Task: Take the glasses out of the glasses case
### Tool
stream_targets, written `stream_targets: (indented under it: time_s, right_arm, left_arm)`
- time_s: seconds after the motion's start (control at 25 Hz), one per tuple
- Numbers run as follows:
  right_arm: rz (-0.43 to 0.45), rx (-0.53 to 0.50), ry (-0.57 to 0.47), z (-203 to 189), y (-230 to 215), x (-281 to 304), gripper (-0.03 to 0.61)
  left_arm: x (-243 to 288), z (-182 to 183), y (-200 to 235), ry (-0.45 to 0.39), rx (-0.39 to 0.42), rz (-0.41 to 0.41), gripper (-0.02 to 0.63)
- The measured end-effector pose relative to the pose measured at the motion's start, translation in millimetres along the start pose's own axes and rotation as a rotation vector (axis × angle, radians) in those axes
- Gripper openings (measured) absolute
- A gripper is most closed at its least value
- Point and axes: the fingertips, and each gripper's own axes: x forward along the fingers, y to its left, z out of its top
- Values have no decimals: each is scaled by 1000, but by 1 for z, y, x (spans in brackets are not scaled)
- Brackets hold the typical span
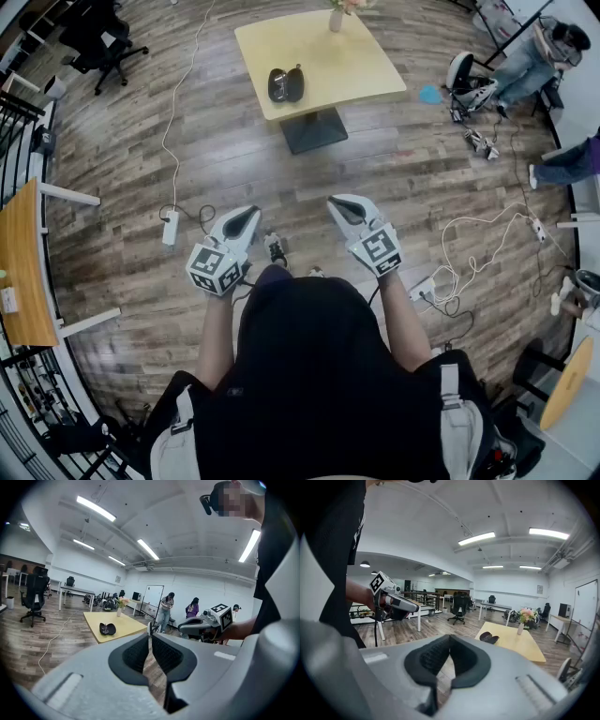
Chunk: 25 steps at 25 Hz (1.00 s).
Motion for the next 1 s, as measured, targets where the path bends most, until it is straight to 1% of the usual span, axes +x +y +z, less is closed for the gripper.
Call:
stream_targets:
  time_s: [0.2,0.6,1.0]
  right_arm:
    - [-9,3,3,5,-17,26,3]
    - [-5,25,8,17,-33,76,3]
    - [-33,25,41,26,-49,132,3]
  left_arm:
    - [16,2,28,16,-7,-9,32]
    - [30,13,81,29,-26,-13,32]
    - [49,28,137,32,-22,-60,32]
